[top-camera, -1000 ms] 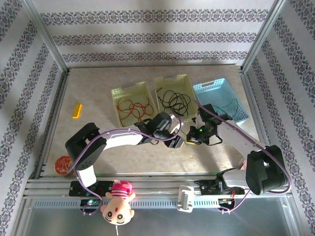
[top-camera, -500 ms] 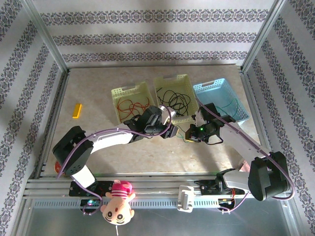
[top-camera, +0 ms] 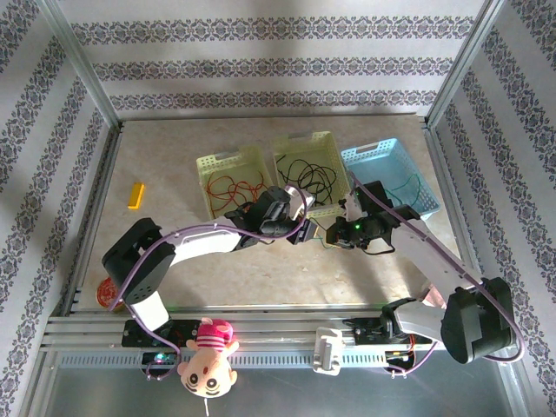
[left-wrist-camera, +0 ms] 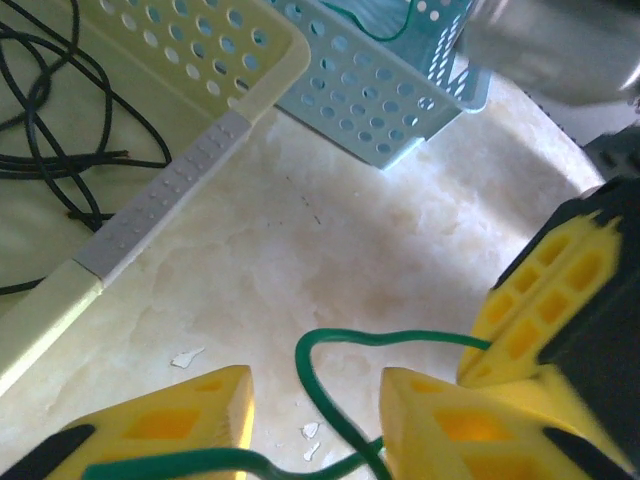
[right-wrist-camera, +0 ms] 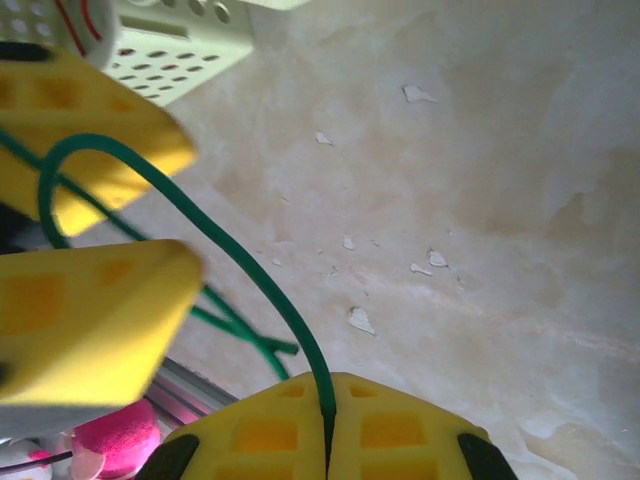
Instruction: Untangle the cables
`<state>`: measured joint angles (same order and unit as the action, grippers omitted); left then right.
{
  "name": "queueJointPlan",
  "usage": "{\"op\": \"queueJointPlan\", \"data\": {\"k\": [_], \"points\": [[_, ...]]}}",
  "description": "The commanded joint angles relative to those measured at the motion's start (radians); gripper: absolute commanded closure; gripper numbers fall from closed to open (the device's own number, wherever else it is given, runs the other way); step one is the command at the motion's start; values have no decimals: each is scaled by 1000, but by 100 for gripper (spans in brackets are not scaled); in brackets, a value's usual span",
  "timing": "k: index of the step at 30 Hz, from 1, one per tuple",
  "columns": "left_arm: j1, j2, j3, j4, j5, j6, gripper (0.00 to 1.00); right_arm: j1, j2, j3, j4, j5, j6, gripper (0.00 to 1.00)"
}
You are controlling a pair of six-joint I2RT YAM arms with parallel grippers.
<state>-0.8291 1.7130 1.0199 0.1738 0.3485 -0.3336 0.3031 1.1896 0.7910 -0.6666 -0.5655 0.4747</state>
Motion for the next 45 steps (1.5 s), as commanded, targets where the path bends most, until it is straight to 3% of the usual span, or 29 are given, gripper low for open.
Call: {"op": "queueJointPlan", "data": {"k": [1, 5, 14, 19, 22, 26, 28, 32, 38, 39, 40, 41, 45], "points": [[4, 21, 35, 44, 38, -30, 74, -21, -42, 41, 28, -1, 24, 100], [4, 16, 22, 34, 26, -33, 100, -72, -96, 58, 10, 85, 34, 100], [5, -38, -25, 25, 66, -22, 100, -95, -136, 159, -136, 590, -33, 100], [22, -57, -44, 51, 301, -41, 100, -98, -119, 205, -156, 802, -54, 100], [37, -61, -48, 43, 368, -58, 97, -144, -105, 221, -138, 822, -47, 100], [49, -107, -85, 38, 185, -32, 76, -275, -75, 229, -77, 731, -16, 100], [61, -133, -104, 59, 93, -28, 74, -335, -33, 248, -62, 669, 13, 100], [89, -190, -126, 76, -91, -27, 53, -447, 43, 271, 8, 541, 127, 100], [145, -324, -163, 7, -466, -5, 34, -536, 135, 294, 99, 583, 244, 100], [164, -352, -179, 2, -533, -20, 27, -552, 150, 289, 120, 576, 266, 86], [187, -379, -204, 0, -596, -32, 10, -566, 162, 275, 151, 558, 284, 69], [204, -404, -221, -8, -654, -38, 1, -575, 168, 264, 172, 536, 298, 62], [298, -494, -247, -155, -892, -77, 1, -575, 145, 216, 213, 524, 290, 53]]}}
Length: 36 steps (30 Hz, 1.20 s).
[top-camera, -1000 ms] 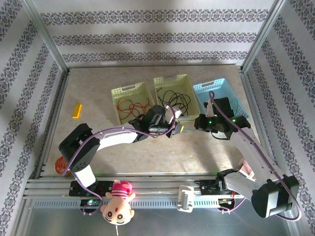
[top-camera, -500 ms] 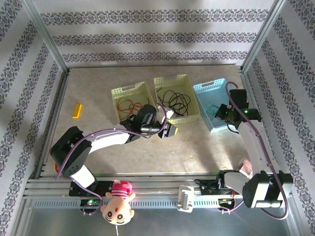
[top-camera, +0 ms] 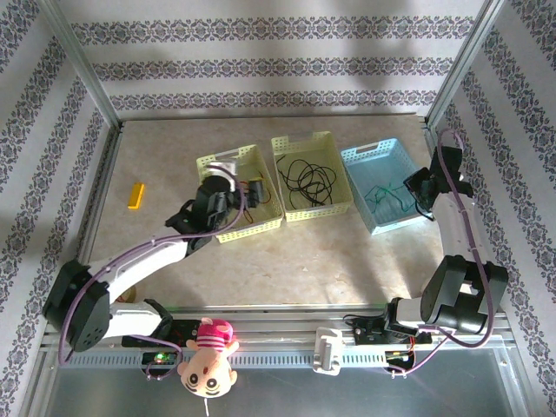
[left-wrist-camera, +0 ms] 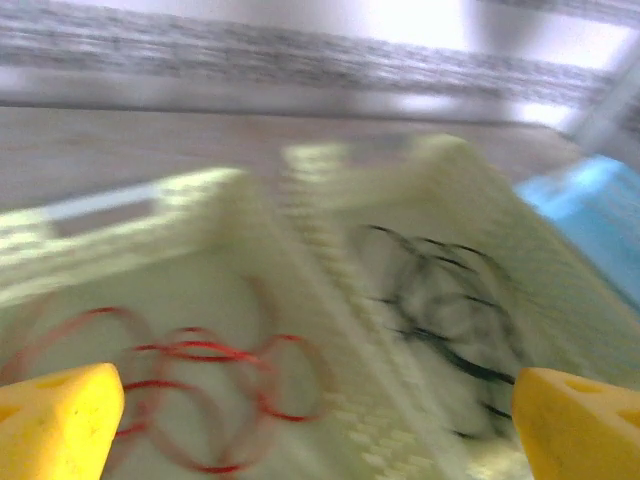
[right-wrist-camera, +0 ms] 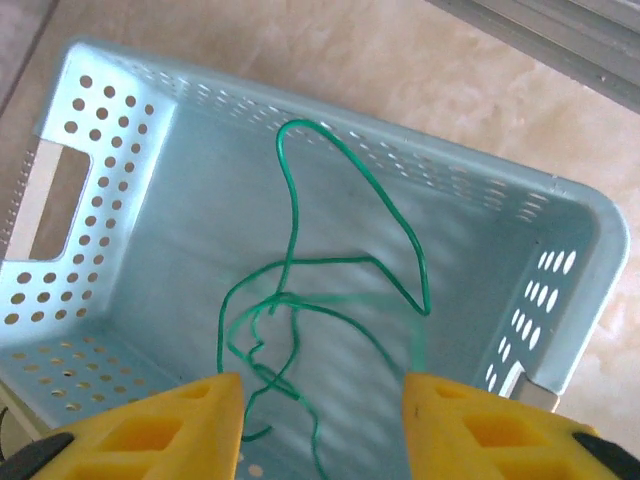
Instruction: Untangle the cables
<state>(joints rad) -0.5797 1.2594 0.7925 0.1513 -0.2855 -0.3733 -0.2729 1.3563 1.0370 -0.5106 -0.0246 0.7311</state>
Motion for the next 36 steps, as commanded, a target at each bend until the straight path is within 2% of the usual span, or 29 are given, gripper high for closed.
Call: {"op": "queueJointPlan", "data": {"k": [1, 5, 8, 11, 12, 13, 14, 16, 18, 20, 22, 24, 26, 27, 28, 32, 33, 35, 36], "points": [[70, -56, -19, -178, -307, -44, 1, 2, -35, -46, 67, -8, 21, 51], [146, -102, -53, -233, -445, -58, 1, 32, -104, -102, 83, 112, -45, 50], [215, -101, -105, -182, -481, -33, 1, 129, -182, -210, 192, 343, -128, 50], [266, -74, -139, -161, -558, -34, 1, 291, -266, -389, 447, 589, -375, 50], [274, -65, -154, -138, -574, -12, 1, 341, -279, -455, 565, 649, -474, 6], [280, -56, -175, -83, -572, 30, 1, 374, -280, -528, 663, 677, -550, 2], [285, -45, -192, -40, -571, 70, 1, 385, -271, -567, 716, 686, -572, 2], [300, -17, -185, -60, -592, 64, 1, 388, -224, -600, 755, 703, -530, 2], [326, 7, -169, -63, -549, 73, 1, 391, -145, -605, 832, 699, -518, 2], [354, 39, -153, -38, -466, 119, 1, 414, -70, -568, 890, 702, -570, 2], [360, 85, -176, 66, -456, 214, 1, 440, -6, -583, 1081, 697, -664, 2], [363, 118, -191, 93, -459, 238, 1, 439, 56, -587, 1210, 634, -703, 2], [366, 143, -236, 167, -440, 238, 1, 415, 153, -597, 1375, 486, -734, 2], [369, 157, -280, 267, -424, 256, 1, 412, 143, -564, 1272, 470, -718, 2], [371, 147, -280, 239, -412, 240, 1, 386, 123, -553, 1207, 417, -696, 2], [392, 152, -331, 423, -327, 302, 1, 305, 141, -638, 1378, 128, -698, 2], [398, 163, -337, 468, -294, 325, 1, 301, 186, -672, 1513, 99, -704, 2], [409, 195, -342, 555, -224, 377, 1, 304, 152, -652, 1399, 100, -708, 2], [415, 220, -338, 596, -191, 401, 1, 304, 154, -653, 1417, 99, -708, 2]]}}
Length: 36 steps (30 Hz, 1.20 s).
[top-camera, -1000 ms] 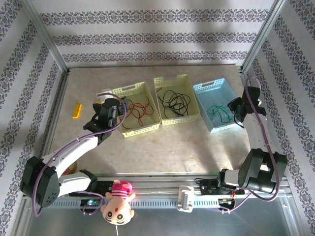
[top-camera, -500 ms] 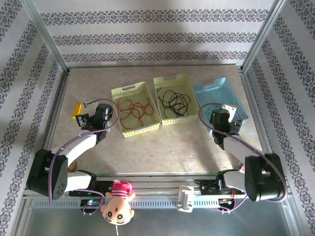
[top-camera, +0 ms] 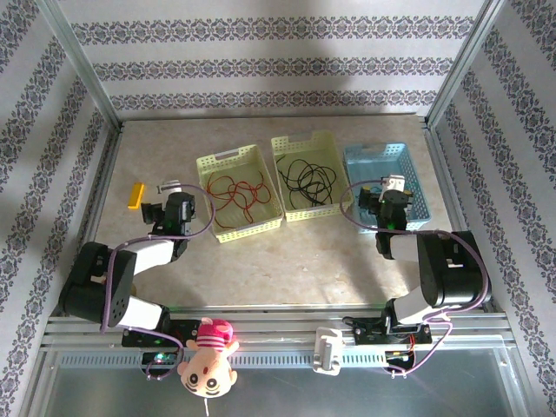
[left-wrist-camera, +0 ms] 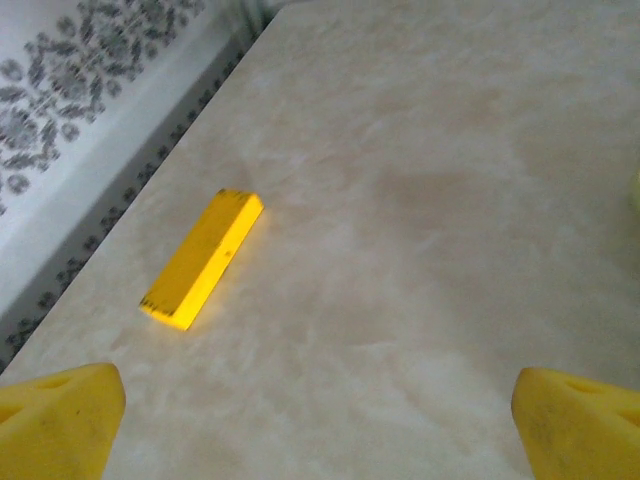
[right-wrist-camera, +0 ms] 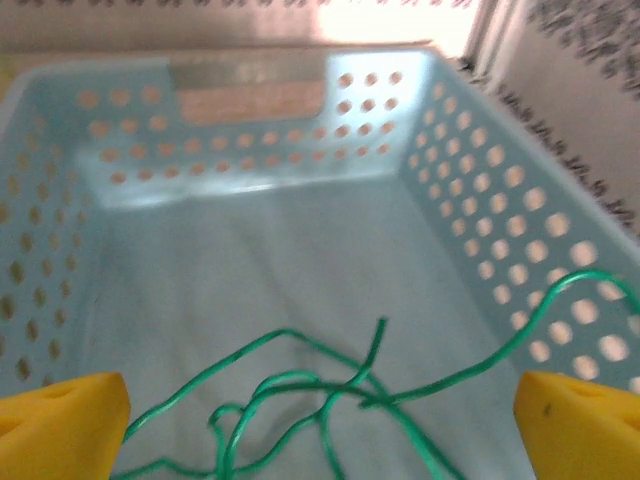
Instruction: Untangle the cables
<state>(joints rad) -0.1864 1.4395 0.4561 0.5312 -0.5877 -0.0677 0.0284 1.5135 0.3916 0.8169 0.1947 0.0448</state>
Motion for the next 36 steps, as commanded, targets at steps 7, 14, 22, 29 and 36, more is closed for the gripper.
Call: {"op": "queueJointPlan", "data": {"k": [7, 14, 22, 29, 36], "points": [[143, 115, -98, 427, 472, 68, 1, 31, 2, -30, 135, -54, -34, 2], [194, 126, -95, 416, 501, 11, 1, 12, 5, -20, 122, -96, -25, 2], [194, 147, -99, 466, 496, 19, 1, -13, 7, -12, 110, -153, -16, 2], [194, 153, -96, 472, 490, 20, 1, -27, 11, -3, 97, -189, -13, 2], [193, 153, -97, 474, 489, 23, 1, -27, 9, -7, 102, -195, -12, 2]]}}
